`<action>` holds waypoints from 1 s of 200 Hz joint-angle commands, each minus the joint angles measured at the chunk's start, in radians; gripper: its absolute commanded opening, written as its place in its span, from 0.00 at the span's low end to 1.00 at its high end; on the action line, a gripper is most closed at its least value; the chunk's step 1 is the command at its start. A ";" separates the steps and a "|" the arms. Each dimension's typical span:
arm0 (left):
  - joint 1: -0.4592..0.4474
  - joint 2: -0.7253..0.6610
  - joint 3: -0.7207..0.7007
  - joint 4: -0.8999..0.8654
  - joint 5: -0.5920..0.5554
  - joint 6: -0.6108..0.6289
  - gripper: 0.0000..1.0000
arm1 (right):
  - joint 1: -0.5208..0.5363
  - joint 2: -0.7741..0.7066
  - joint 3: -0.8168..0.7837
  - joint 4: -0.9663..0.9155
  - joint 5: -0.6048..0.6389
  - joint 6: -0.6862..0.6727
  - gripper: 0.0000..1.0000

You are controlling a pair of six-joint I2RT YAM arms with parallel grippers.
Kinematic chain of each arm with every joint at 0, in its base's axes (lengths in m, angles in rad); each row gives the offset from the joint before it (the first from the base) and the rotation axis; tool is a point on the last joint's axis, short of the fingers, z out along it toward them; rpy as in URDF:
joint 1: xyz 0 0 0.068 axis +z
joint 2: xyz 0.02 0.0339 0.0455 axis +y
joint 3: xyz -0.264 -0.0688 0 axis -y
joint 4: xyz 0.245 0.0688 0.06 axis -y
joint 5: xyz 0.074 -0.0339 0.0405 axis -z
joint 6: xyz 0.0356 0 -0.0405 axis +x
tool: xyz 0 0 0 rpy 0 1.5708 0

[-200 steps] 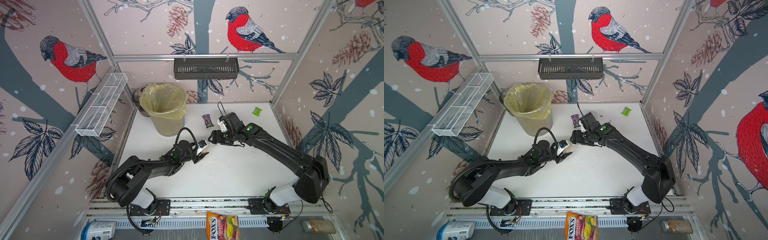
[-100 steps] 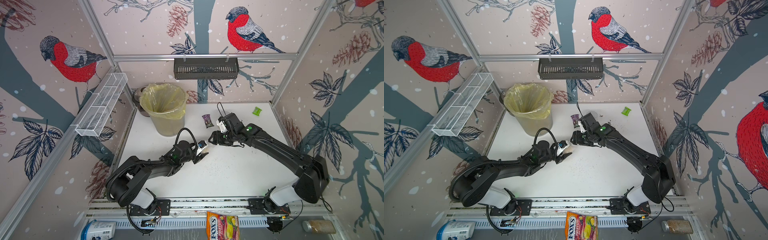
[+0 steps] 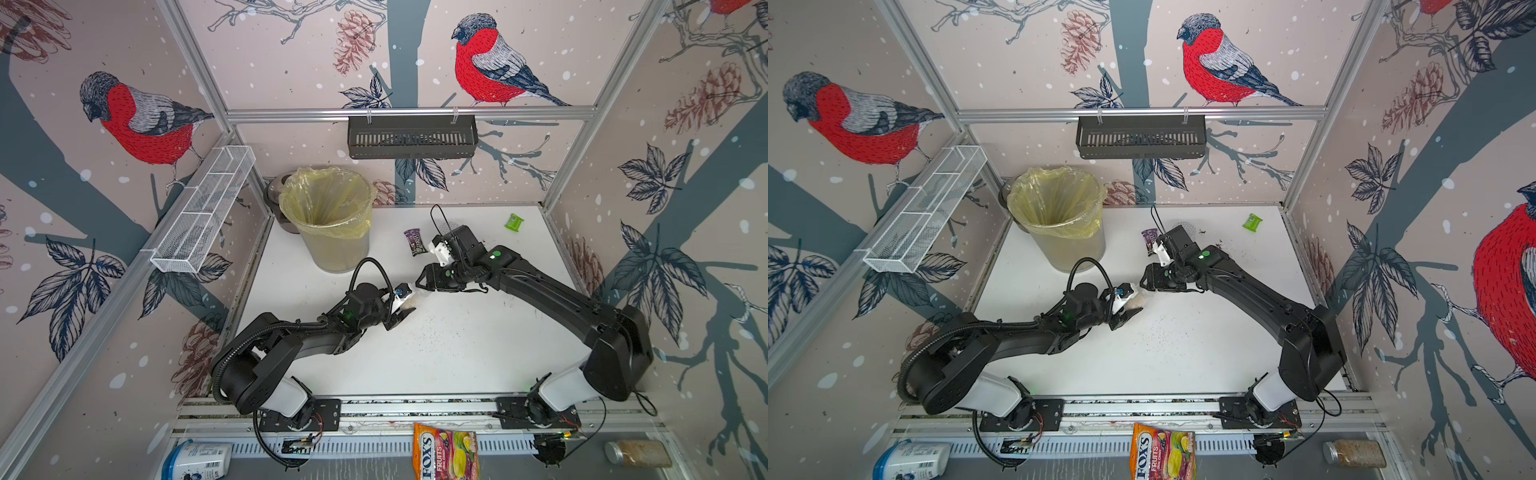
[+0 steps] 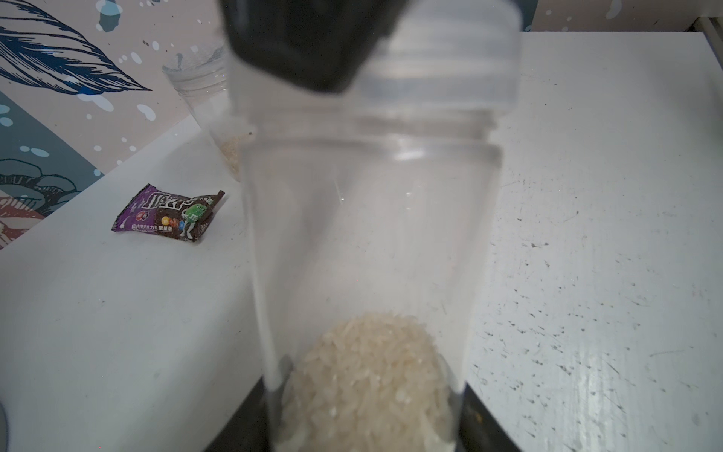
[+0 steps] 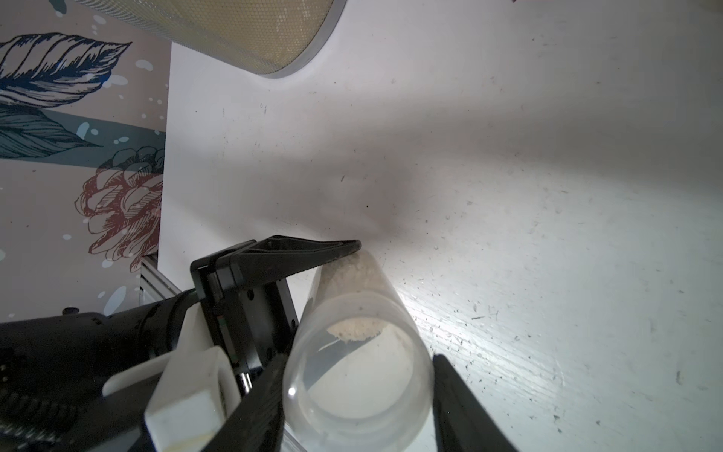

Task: Empty moldy rice from jars
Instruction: Unscrew the lid from the jar.

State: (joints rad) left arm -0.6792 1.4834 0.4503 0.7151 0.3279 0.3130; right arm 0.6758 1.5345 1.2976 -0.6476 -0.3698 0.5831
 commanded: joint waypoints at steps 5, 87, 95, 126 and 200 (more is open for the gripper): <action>0.036 0.003 -0.030 0.132 0.085 -0.036 0.00 | -0.007 0.013 0.052 -0.067 -0.068 -0.160 0.38; 0.048 0.016 -0.003 0.105 0.157 -0.035 0.00 | -0.048 0.055 0.127 -0.209 -0.078 -0.477 0.32; 0.047 0.018 0.002 0.100 0.165 -0.034 0.00 | -0.049 0.058 0.131 -0.211 -0.072 -0.506 0.32; 0.047 0.014 0.009 0.075 0.180 -0.028 0.00 | -0.047 0.071 0.165 -0.225 -0.069 -0.624 0.32; 0.046 0.004 0.009 0.027 0.198 -0.015 0.00 | -0.054 0.092 0.210 -0.238 -0.174 -0.833 0.32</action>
State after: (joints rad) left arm -0.6338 1.4864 0.4568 0.7658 0.4763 0.2848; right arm 0.6254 1.6302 1.5059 -0.8928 -0.4927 -0.1440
